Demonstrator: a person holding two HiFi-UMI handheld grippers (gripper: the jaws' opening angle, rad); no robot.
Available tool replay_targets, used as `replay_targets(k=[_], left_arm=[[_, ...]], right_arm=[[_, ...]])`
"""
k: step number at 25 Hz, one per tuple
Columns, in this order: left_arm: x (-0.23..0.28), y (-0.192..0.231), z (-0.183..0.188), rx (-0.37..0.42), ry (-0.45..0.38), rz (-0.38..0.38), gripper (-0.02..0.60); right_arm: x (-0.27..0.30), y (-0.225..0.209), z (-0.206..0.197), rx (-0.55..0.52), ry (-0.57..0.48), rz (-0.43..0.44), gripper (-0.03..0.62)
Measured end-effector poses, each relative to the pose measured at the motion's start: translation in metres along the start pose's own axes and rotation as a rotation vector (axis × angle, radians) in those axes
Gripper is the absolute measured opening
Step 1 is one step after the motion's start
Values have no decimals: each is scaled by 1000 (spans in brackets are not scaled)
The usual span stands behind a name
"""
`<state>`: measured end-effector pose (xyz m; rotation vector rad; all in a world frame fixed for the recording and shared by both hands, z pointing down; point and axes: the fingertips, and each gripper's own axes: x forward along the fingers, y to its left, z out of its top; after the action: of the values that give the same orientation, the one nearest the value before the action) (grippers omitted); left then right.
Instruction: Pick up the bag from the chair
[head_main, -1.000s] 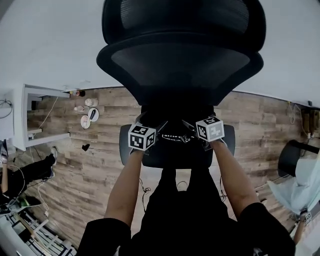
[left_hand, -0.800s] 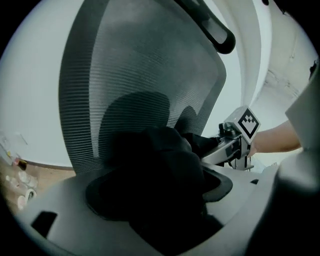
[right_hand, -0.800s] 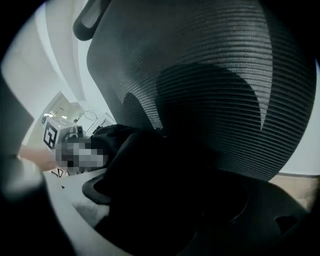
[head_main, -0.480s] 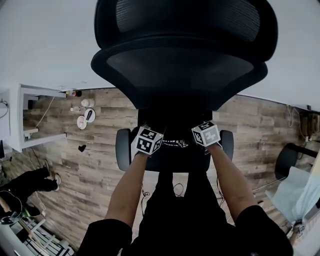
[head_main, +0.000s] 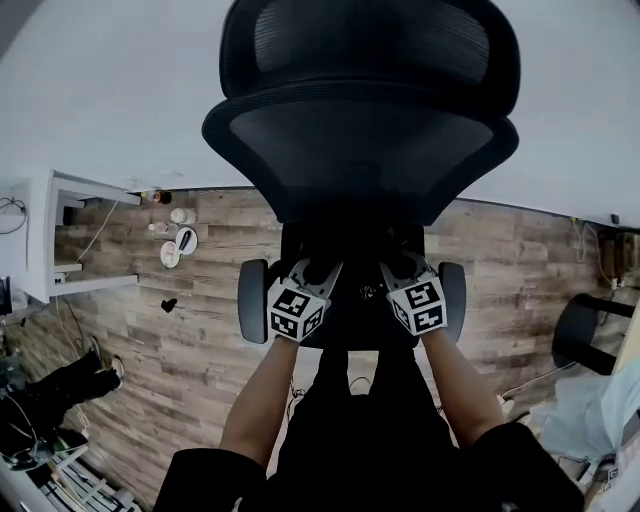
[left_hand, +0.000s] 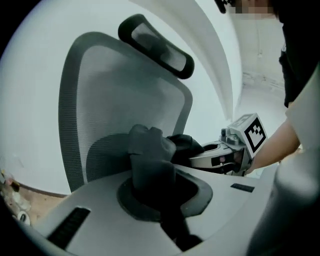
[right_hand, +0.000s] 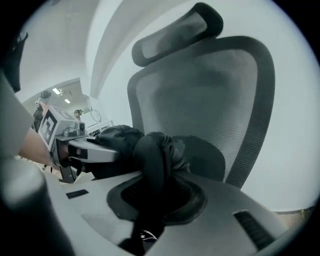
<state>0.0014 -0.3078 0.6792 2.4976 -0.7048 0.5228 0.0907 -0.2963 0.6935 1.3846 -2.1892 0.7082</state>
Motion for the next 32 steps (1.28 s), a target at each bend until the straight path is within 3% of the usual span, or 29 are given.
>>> replay_targets(k=[6,21,27,32], left_arm=[[-40,-29,46,79,-109,-31,43],[-142,-108,218,301,-440,-49,43],[-162,-126,269,370,-529,-43,43],[-166,-131,288,391,-551,-40,43]], right_arm=[[-51,15,30,8,-132,-33,66],[-192,43,186,-126,-470,-82,66],[-224,43,235,-182,-572,-105,66],[-232,40,253,-193,-602,-119,64]])
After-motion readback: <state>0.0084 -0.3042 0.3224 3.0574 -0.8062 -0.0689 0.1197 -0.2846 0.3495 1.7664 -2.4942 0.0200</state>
